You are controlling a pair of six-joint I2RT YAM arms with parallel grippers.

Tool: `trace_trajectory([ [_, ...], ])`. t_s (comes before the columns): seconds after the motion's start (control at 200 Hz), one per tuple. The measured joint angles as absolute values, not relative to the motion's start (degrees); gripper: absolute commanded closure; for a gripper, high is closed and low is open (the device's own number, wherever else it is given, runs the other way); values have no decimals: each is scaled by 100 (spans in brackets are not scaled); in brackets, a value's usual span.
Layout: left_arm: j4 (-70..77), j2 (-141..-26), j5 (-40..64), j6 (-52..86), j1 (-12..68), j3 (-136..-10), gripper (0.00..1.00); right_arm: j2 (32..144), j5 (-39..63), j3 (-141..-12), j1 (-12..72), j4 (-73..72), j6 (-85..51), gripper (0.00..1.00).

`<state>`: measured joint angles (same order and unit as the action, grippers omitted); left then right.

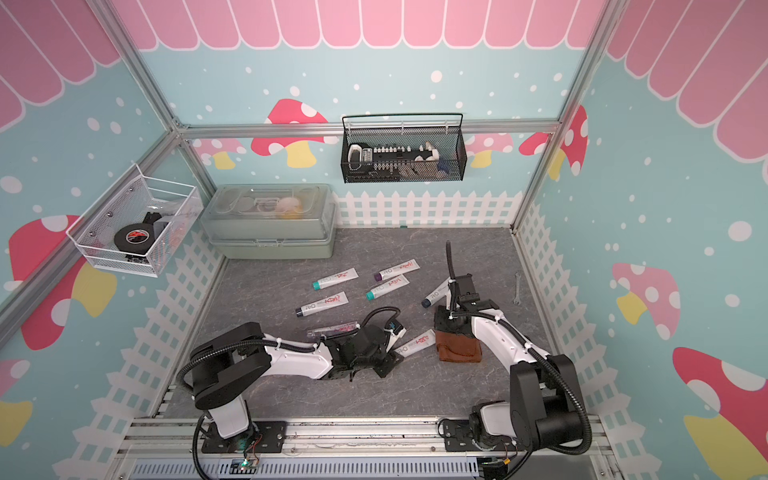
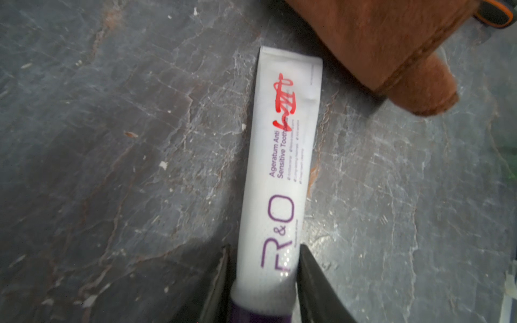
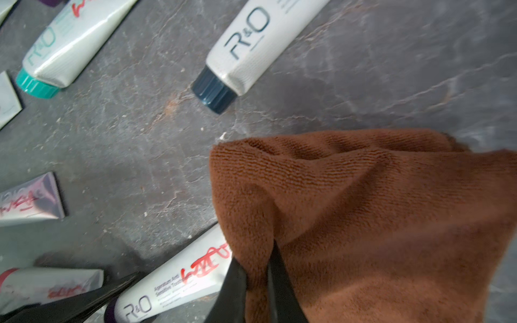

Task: Wipe the surface of the toothpaste tube
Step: Wipe the dirt from the toothpaste tube.

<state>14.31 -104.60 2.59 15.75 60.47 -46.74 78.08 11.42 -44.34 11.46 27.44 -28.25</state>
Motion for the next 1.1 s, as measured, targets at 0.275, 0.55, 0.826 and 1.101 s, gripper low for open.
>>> trace_trajectory([
  [0.275, 1581, -10516, 261, 1610, 6047, -4674, 77, 8385, 1959, -4510, 1549, 2589, -2814, 89],
  [0.55, 1621, -10545, 270, 1610, 6047, -4685, 81, 8661, 1756, -4807, 1824, 2766, -2746, 90],
  [0.826, 1638, -10545, 272, 1610, 6047, -4683, 82, 8976, 545, -5133, 2034, 3044, -2705, 90],
  [1.101, 1653, -10545, 322, 1601, 6069, -4676, 82, 8921, -106, -5089, 1981, 3089, -2729, 90],
])
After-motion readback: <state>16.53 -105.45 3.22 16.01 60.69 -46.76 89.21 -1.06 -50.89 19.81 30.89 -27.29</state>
